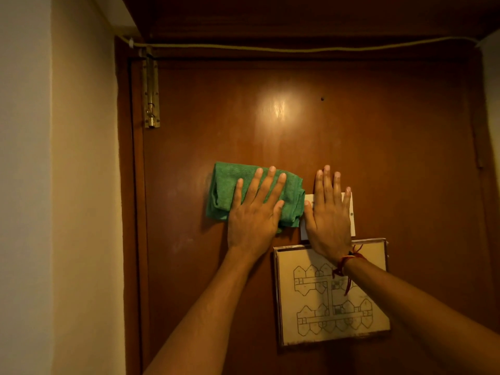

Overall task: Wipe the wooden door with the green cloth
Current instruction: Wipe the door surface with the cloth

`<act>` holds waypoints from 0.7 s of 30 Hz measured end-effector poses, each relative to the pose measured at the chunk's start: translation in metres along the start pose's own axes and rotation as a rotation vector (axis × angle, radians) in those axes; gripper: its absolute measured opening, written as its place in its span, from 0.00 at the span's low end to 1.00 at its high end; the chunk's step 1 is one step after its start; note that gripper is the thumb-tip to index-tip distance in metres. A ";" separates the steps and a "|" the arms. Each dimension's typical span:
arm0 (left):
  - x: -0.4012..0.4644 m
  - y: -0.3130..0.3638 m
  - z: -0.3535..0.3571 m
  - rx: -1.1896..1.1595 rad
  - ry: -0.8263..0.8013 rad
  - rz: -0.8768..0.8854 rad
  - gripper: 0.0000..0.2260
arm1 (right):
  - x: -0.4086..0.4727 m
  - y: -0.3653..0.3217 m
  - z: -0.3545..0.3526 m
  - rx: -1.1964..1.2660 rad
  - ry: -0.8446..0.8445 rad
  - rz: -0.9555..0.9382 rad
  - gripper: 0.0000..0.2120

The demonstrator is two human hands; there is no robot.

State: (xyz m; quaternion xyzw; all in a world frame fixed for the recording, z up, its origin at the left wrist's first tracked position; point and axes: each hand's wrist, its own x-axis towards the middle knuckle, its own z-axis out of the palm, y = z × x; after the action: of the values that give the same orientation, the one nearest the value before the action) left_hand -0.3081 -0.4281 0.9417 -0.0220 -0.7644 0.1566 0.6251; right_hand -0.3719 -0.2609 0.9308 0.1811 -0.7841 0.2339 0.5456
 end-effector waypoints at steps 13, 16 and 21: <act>-0.063 -0.016 -0.006 0.086 -0.081 -0.015 0.27 | 0.003 -0.002 -0.003 -0.024 -0.018 0.001 0.35; -0.033 -0.017 -0.008 0.126 -0.071 0.011 0.28 | 0.003 -0.001 -0.002 -0.021 -0.023 0.003 0.35; 0.046 -0.018 -0.011 0.121 -0.017 -0.026 0.28 | 0.004 0.001 0.000 -0.010 -0.015 -0.008 0.35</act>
State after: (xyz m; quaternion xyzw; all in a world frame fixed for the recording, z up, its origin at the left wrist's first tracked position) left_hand -0.3044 -0.4320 0.9925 0.0268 -0.7590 0.1945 0.6208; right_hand -0.3737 -0.2604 0.9346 0.1833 -0.7885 0.2266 0.5416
